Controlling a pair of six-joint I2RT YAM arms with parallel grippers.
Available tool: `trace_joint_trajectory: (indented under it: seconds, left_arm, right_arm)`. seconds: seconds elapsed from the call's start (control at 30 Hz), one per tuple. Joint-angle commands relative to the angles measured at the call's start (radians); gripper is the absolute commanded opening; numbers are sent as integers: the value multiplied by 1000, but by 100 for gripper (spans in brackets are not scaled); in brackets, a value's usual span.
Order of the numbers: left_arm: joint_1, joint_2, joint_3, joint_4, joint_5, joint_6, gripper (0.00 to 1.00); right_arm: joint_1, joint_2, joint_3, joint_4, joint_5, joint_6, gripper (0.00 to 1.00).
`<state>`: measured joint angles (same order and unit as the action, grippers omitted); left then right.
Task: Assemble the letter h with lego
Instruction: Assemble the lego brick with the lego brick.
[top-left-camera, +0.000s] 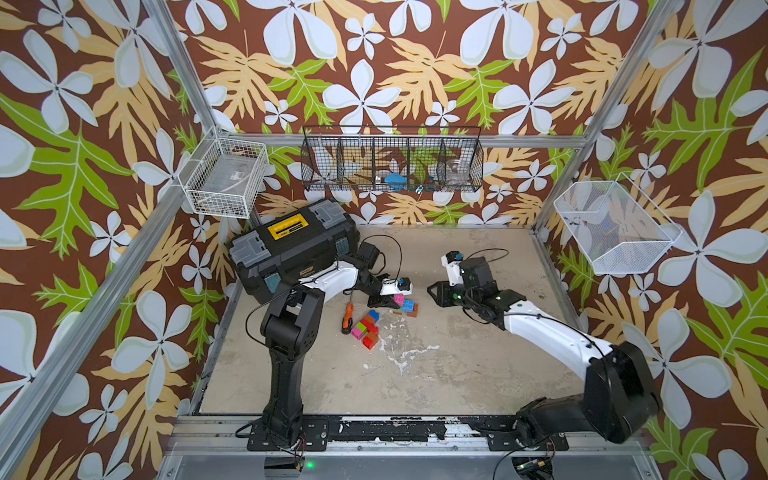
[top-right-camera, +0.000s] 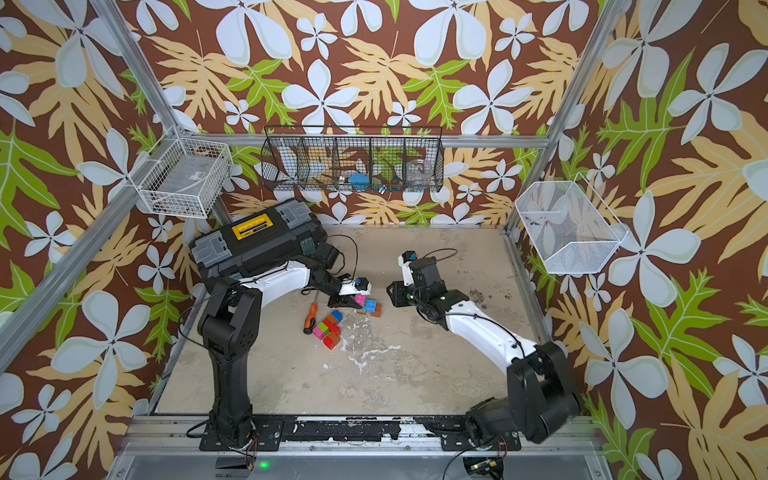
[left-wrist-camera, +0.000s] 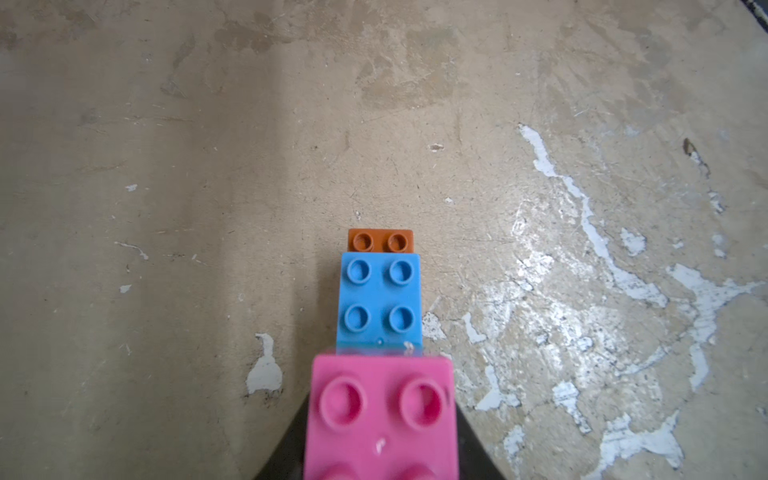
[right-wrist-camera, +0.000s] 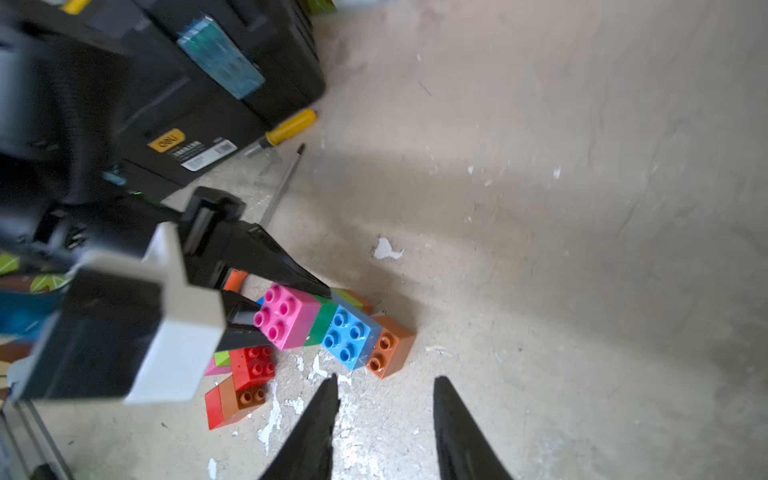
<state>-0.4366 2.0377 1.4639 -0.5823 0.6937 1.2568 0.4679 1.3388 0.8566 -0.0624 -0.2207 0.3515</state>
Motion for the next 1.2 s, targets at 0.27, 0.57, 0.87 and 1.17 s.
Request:
trace_joint_trajectory:
  seconds: [0.27,0.57,0.87,1.17]
  left_arm:
    - [-33,-61,-102,-111,-37,-2,20]
    - [-59,-102,-175,-32,-36,-30,20]
    - [-68,-136,-235,48,-43,-56,24]
    - [-64,-159,-248,58,-2,-64,74]
  right_arm:
    - [2,-256,-353,351,-273,-799,72]
    - [16,5,-263,301,-365,-981,75]
    - [105,202,-126,201,-283,-1046,72]
    - [112,236,-94,126,-218,-1071,65]
